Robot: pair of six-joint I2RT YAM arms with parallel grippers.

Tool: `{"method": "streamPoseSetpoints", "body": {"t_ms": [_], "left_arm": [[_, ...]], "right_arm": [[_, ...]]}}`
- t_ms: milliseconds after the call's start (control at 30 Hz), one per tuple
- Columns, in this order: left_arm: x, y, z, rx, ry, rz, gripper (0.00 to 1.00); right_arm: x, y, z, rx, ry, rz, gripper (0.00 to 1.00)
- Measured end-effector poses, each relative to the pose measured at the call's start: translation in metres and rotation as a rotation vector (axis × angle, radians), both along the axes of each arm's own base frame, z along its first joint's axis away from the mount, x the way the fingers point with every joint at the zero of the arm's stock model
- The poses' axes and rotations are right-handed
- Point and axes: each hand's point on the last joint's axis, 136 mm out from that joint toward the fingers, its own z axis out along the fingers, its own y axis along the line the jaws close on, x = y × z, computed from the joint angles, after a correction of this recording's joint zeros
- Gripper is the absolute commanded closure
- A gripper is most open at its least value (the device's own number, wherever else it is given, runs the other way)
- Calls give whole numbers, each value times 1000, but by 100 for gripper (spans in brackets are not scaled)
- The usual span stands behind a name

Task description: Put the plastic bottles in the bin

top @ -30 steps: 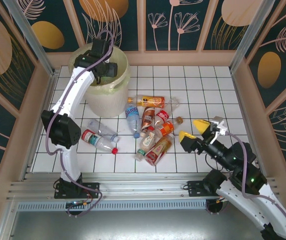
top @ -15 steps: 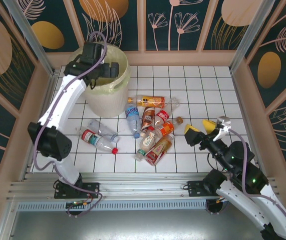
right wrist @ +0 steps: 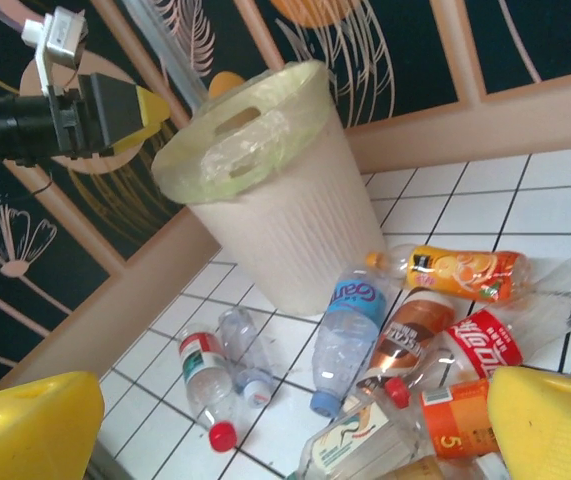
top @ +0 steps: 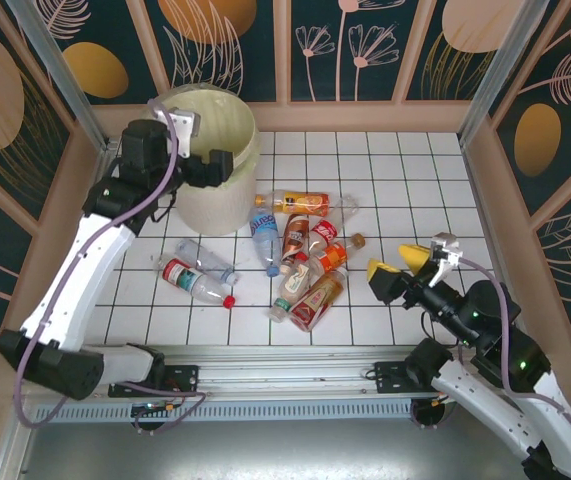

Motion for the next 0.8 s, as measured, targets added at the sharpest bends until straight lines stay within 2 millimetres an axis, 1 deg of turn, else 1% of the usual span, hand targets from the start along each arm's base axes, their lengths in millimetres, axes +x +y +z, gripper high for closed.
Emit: {"method": "streamPoseSetpoints", "body": {"t_ms": [67,133,167,233,367,433,500,633,733,800], "left_arm": [[-20,-19,0,-5,-12,-65,3],[-44,-40,-5,-8,-10,-141,3],[-52,-48,-8,-9,-7,-167,4],[-71,-65,-18,-9,12,-224,4],[-99,-93,-45,9,69,-298,7],[-112,-109,-63,30,112,-334,10],[-119,-122,-82,51,157,-356,12],[-130,-145,-131,119,271,-365,17],[-138,-154,-171,163,369,-354,20],[-141,-153,-192,183,424,-335,20]], "right_arm": [[-1,3,-4,-13,15,18,1],[-1,5,-8,-25,30,24,1],[-1,5,-9,-30,36,25,1],[-1,5,-13,-38,48,23,1],[-1,4,-18,-53,64,20,1],[-1,4,-19,-58,69,22,1],[-2,4,-20,-62,72,25,1],[-2,4,-21,-64,73,28,1],[-2,5,-21,-66,74,29,1],[-2,5,-22,-68,77,30,1]]}}
